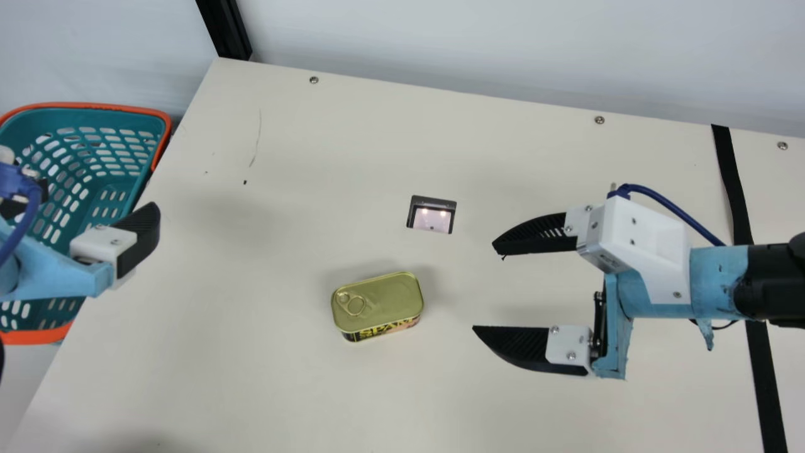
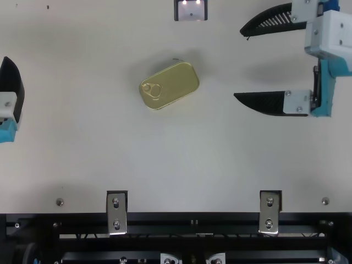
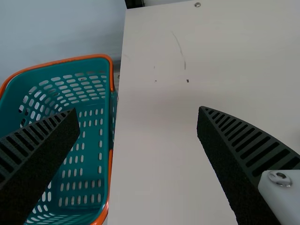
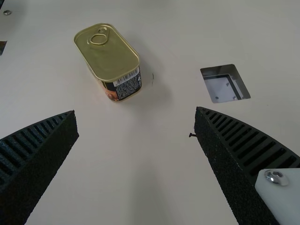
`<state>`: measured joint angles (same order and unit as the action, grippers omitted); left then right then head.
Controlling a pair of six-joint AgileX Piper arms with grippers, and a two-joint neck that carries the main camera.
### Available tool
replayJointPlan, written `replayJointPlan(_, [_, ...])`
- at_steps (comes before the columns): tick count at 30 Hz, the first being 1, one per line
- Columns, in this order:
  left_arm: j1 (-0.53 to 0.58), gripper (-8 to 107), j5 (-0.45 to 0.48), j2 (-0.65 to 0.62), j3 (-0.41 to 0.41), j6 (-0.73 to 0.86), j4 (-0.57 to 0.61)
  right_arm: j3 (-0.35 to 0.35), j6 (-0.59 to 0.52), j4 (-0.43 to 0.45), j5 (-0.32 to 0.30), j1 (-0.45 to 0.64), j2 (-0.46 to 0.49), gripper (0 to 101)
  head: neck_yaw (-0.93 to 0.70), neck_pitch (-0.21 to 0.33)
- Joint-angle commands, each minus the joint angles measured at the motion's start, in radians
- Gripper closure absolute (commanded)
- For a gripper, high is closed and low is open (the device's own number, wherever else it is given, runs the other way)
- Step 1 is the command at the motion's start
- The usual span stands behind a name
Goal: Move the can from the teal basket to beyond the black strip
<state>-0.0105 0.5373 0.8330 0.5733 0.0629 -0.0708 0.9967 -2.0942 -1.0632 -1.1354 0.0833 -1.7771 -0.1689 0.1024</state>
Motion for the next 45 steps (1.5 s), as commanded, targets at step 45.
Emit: replayJointPlan(45, [0.000, 9, 0.000, 0.000, 0.000, 0.000, 0.000, 0.502, 0.421, 0.380, -0.042, -0.384, 0.091, 0, 0.000, 0.004])
